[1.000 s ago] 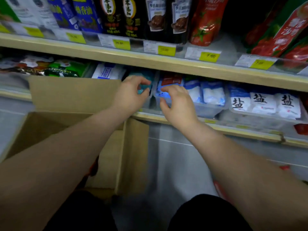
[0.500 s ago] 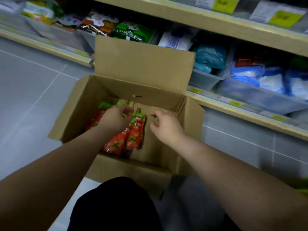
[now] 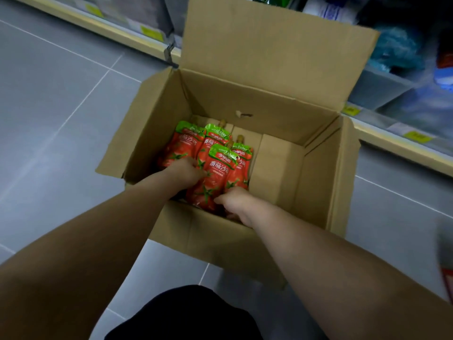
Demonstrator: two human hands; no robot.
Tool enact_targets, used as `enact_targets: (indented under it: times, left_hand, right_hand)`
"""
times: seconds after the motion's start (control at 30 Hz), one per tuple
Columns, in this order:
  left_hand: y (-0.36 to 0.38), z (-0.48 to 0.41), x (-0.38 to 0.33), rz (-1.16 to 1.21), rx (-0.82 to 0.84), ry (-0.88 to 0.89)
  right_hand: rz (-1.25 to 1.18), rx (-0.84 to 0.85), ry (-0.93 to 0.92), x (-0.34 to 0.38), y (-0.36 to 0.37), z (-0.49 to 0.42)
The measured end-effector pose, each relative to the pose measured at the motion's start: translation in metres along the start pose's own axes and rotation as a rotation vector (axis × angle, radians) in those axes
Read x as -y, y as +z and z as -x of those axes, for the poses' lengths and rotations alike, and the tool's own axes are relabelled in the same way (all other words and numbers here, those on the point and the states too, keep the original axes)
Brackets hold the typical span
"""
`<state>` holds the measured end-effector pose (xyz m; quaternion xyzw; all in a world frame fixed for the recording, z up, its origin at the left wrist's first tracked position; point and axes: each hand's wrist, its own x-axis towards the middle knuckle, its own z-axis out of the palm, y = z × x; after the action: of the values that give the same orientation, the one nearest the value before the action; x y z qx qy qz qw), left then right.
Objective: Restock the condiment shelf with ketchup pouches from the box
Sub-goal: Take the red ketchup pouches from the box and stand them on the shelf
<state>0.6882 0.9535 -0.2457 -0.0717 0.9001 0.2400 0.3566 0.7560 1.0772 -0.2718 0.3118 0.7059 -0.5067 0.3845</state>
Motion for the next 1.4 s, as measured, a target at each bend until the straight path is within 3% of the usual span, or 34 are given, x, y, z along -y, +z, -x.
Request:
enact_targets:
  times: [0.17, 0.47, 0.6, 0.73, 0.97, 1.4]
  left_hand:
    - [0.002, -0.004, -0.004, -0.062, 0.027, 0.028]
    - [0.002, 0.001, -0.013, -0.176, -0.003, 0.020]
    - [0.000, 0.008, -0.020, 0.011, 0.003, -0.068]
    - [-0.001, 0.021, -0.031, 0.457, 0.094, -0.086]
    - [-0.009, 0.065, -0.106, 0.635, 0.030, 0.246]
    - [0.014, 0.150, -0.311, 0.598, 0.008, 0.816]
  right_hand:
    - [-0.131, 0.016, 0.041, 0.001, 0.004, -0.009]
    - [-0.155, -0.005, 0.010, 0.001, -0.005, -0.012]
    - [-0.140, 0.010, 0.024, 0.002, -0.023, -0.006]
    - [-0.189, -0.026, -0.073, 0.003, -0.048, 0.011]
    - [-0.370, -0.257, -0.339, 0.010, -0.130, 0.068]
    - [-0.435, -0.848, -0.670, -0.003, -0.303, 0.178]
